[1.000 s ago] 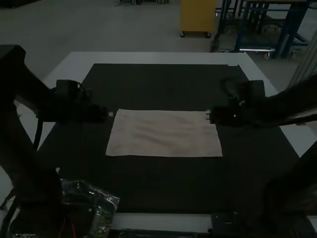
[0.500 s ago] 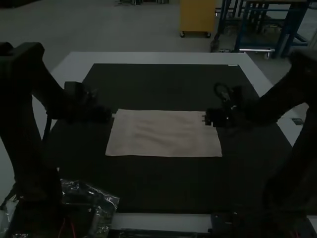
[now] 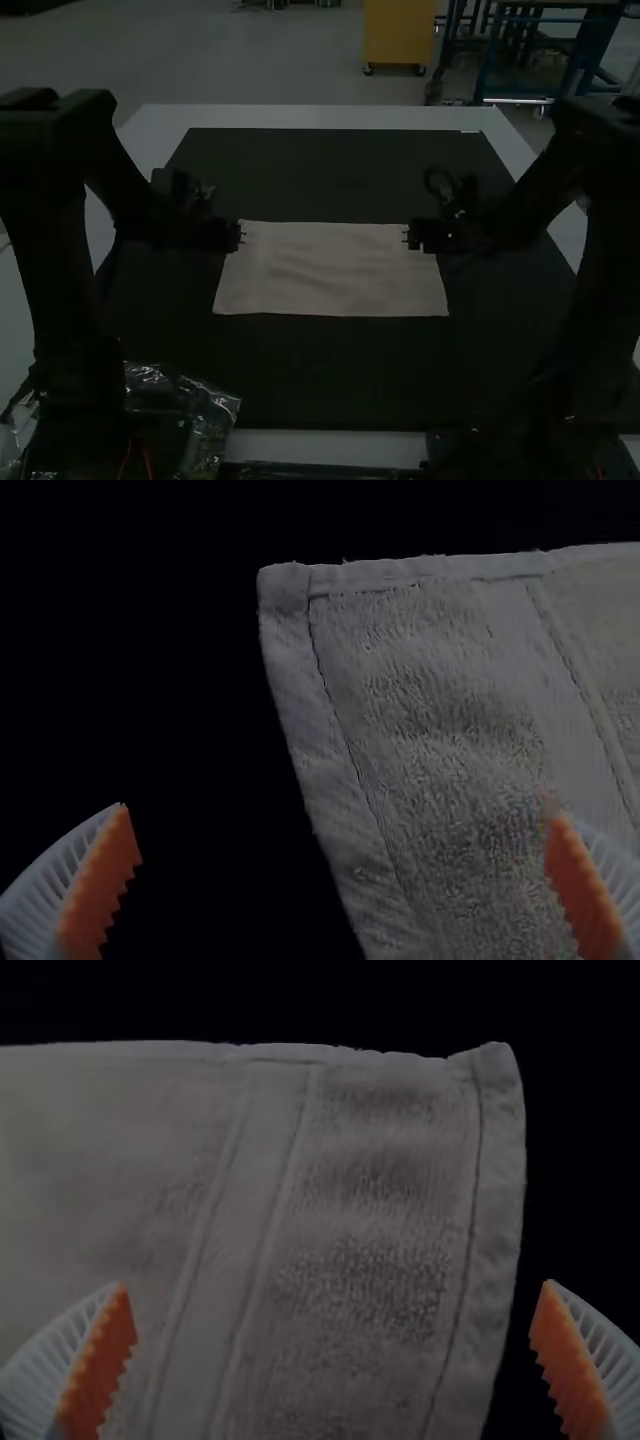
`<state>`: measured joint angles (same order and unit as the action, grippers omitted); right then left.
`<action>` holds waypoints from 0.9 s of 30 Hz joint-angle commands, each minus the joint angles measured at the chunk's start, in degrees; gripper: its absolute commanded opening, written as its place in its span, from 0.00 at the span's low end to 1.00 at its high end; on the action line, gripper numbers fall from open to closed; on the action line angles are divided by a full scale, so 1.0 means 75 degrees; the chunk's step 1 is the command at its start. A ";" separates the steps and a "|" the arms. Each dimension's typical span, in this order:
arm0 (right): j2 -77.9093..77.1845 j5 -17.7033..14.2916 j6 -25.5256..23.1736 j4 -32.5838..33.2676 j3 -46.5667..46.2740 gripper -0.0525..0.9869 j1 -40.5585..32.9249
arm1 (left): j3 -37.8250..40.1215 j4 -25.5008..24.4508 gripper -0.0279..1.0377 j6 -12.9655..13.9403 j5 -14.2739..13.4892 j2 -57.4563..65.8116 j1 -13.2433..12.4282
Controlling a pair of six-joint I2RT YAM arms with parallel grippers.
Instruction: Fold the towel.
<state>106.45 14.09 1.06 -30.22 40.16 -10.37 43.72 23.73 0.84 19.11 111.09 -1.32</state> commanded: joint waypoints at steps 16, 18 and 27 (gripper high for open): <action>0.1123 -0.0226 0.0187 -0.0412 0.1079 0.92 0.0059 | 0.0604 0.0036 0.92 0.0181 0.0076 0.0294 0.0071; 0.1228 -0.0226 0.0187 -0.0412 0.1149 0.92 0.0059 | 0.0615 0.0024 0.91 0.0192 0.0088 0.0341 0.0071; 0.1638 -0.0449 0.0538 -0.0401 0.1196 0.92 0.0059 | 0.0615 -0.0081 0.90 0.0357 0.0147 0.0739 0.0071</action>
<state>117.01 12.51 3.25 -33.26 48.42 -10.37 47.11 23.49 2.57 19.09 114.10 -1.17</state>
